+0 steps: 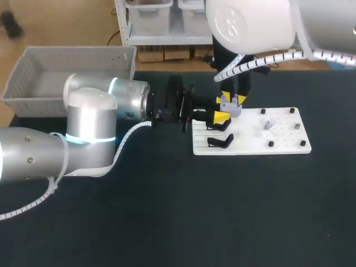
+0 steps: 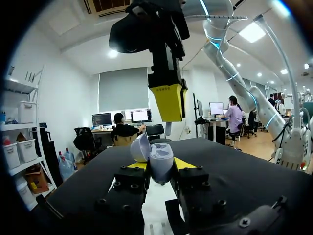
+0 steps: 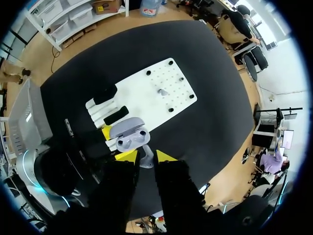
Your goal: Pick up each earbud case from the left stands, insert the matching earbuds, close the lid, and place the case in the box.
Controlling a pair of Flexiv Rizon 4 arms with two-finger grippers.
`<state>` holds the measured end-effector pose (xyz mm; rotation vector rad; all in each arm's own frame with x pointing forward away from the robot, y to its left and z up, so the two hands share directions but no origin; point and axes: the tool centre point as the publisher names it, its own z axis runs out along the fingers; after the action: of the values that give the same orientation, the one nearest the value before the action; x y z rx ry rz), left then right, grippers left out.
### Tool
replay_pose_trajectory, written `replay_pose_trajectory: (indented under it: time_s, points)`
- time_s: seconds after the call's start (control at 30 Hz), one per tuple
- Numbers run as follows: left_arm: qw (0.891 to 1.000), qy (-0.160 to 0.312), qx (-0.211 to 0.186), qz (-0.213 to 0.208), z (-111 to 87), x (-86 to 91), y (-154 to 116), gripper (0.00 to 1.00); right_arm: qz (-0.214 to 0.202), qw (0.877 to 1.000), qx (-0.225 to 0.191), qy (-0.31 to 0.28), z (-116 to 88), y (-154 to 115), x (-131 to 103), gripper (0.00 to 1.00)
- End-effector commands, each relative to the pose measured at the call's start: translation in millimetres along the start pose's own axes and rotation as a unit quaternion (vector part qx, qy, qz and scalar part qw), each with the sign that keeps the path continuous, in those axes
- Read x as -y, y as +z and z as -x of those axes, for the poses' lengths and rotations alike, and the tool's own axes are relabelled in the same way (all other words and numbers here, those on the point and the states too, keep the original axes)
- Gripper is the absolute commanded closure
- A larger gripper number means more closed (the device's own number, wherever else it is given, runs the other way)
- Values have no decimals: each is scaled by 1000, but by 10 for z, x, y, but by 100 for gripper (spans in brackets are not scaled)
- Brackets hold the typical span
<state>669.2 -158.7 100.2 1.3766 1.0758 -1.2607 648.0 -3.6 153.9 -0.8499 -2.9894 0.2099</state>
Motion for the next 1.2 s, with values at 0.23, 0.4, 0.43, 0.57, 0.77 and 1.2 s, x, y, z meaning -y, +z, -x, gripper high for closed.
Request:
replay_pose_trajectory:
  time_s: [0.23, 0.4, 0.43, 0.57, 0.77, 1.2]
  points:
    - [1000, 1, 1, 2, -5, 10, -1, 100, 0, 1000, -7, 0, 71, 62, -52, 100]
    - [1000, 1, 1, 2, -5, 10, -1, 100, -2, 1000, -10, -1, 93, 87, -64, 100]
    - [1000, 1, 1, 2, -5, 10, -1, 100, -2, 1000, -10, -1, 98, 91, -64, 100]
    - [1000, 1, 1, 2, -5, 10, -1, 100, -3, 1000, -12, 1, 121, 111, -60, 100]
    - [1000, 1, 1, 2, -5, 10, -1, 100, -4, 1000, -13, 4, 157, 142, -52, 100]
    - [1000, 1, 1, 2, -5, 10, -1, 100, -1, 1000, -21, 5, 196, 204, -62, 82]
